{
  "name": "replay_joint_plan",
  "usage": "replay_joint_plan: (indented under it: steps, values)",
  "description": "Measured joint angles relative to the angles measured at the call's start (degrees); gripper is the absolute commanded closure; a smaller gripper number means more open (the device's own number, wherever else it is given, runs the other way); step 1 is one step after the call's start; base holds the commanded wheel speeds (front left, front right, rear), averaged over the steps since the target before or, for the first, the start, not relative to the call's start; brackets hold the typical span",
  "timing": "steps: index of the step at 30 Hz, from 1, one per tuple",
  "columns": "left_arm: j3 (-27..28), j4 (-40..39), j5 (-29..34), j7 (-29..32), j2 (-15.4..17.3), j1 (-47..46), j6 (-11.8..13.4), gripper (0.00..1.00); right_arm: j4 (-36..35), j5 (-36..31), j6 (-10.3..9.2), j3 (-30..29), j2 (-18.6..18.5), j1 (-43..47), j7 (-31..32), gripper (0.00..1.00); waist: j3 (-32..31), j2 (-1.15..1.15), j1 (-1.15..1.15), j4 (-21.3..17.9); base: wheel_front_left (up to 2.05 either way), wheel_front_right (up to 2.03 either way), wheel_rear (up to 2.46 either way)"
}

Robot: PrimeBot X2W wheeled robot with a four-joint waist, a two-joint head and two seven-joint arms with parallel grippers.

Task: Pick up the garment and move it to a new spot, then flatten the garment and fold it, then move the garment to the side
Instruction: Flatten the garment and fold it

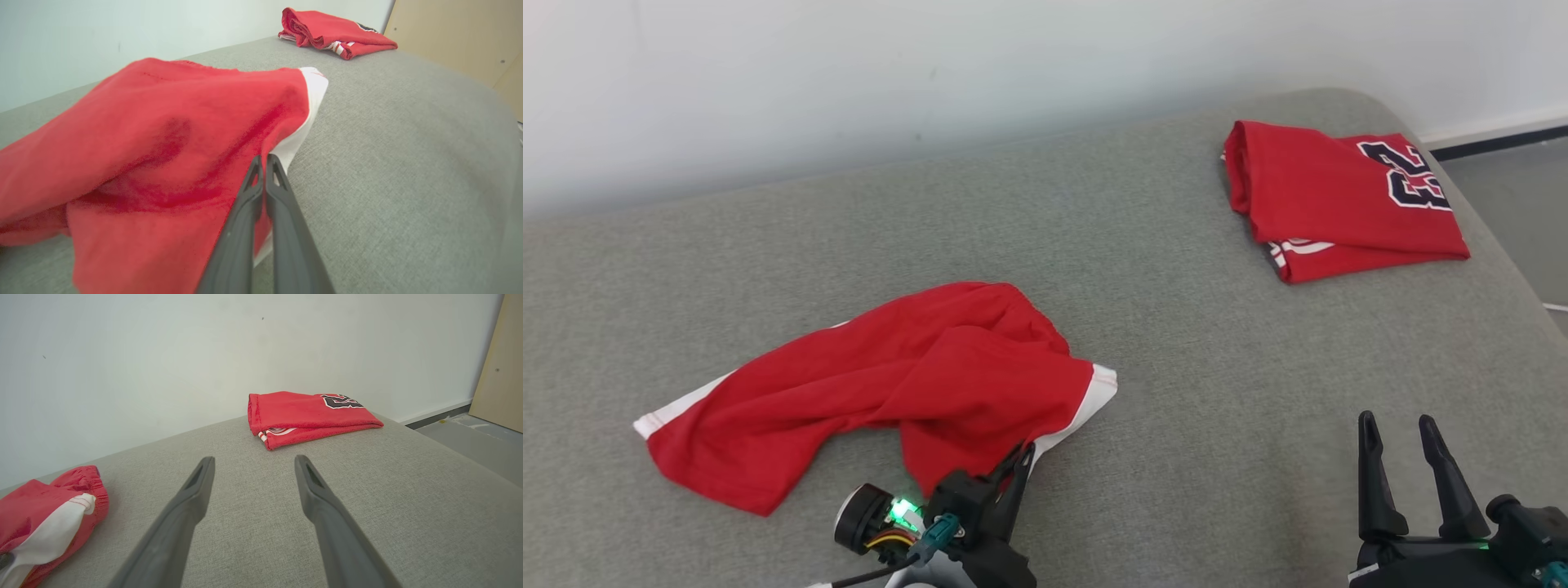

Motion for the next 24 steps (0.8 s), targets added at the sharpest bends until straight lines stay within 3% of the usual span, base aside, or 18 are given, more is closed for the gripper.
replay_joint_plan:
  steps: [4, 9, 17, 18, 19, 20, 24]
  values:
    - [1.3, -6.5, -2.3, -0.3, -0.1, 1.9, 1.0, 1.00, -0.1, -0.1, 0.00, 0.0, 0.2, 0.6, 0.0, 0.00, -0.5, 0.00, 0.00, 1.6, 0.00, 0.00, 0.00]
    - [7.1, -17.5, -5.8, -0.5, -0.1, 8.8, 3.1, 1.00, -0.3, -0.3, 0.00, -0.1, 0.2, 1.0, 0.0, 0.00, -1.1, 0.00, 0.00, 4.3, 0.00, 0.00, 0.00]
    - [13.1, -21.7, -8.4, -0.5, -0.1, 19.0, 4.7, 1.00, 0.0, -0.2, 0.00, 0.2, 0.0, 1.1, 0.0, 0.00, -1.8, 0.00, -0.01, 8.6, 0.00, 0.00, 0.00]
    - [14.0, -21.9, -8.7, -0.5, -0.1, 19.9, 5.1, 0.73, 0.0, -0.2, 0.00, 0.2, 0.0, 1.1, 0.0, 0.00, -1.9, 0.00, 0.00, 9.0, 0.00, 0.00, 0.00]
    - [14.6, -21.8, -8.7, -0.5, -0.1, 20.8, 5.3, 0.22, 0.0, -0.2, 0.00, 0.2, 0.0, 1.1, 0.0, 0.00, -1.9, 0.00, -0.01, 9.3, 0.00, 0.00, 0.00]
    - [15.1, -21.7, -8.7, -0.5, -0.1, 21.5, 5.6, 0.00, 0.1, -0.2, 0.00, 0.2, 0.0, 1.1, 0.0, 0.00, -2.0, 0.00, -0.01, 9.5, 0.00, 0.00, 0.00]
    - [17.1, -22.2, -8.5, -0.5, -0.1, 22.4, 5.9, 0.00, 0.3, -0.2, 0.00, 0.2, -0.2, 1.1, 0.0, 0.00, -2.2, 0.00, 0.00, 10.1, 0.00, 0.00, 0.00]
